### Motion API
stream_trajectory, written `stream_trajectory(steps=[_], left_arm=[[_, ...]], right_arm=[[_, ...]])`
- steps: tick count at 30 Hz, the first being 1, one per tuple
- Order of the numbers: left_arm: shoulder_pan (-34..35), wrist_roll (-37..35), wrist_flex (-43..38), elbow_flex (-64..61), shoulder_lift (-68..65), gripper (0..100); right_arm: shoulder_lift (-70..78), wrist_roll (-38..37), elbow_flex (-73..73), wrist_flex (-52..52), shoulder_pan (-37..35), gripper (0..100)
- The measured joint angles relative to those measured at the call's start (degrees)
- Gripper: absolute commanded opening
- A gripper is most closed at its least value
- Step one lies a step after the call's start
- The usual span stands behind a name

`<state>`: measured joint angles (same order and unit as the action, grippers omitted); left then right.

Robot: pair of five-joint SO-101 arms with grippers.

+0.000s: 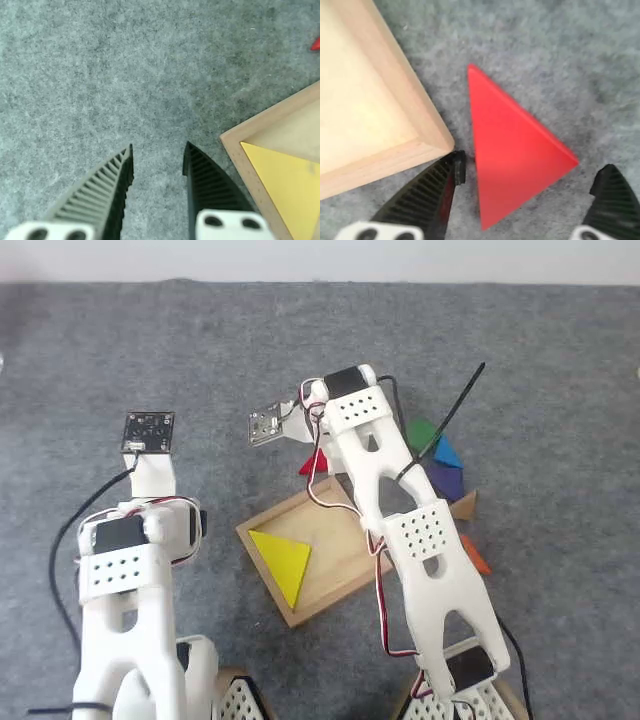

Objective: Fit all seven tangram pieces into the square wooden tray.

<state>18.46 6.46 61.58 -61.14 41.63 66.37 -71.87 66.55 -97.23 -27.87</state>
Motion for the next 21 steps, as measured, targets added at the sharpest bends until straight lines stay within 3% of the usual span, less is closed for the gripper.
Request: stream_trajectory(steps=[21], left_arm=[[0.00, 0.00, 0.00, 0.00, 0.00, 17]], right_arm=[[1.14, -1.58, 0.62, 0.09, -0.44, 32.9]])
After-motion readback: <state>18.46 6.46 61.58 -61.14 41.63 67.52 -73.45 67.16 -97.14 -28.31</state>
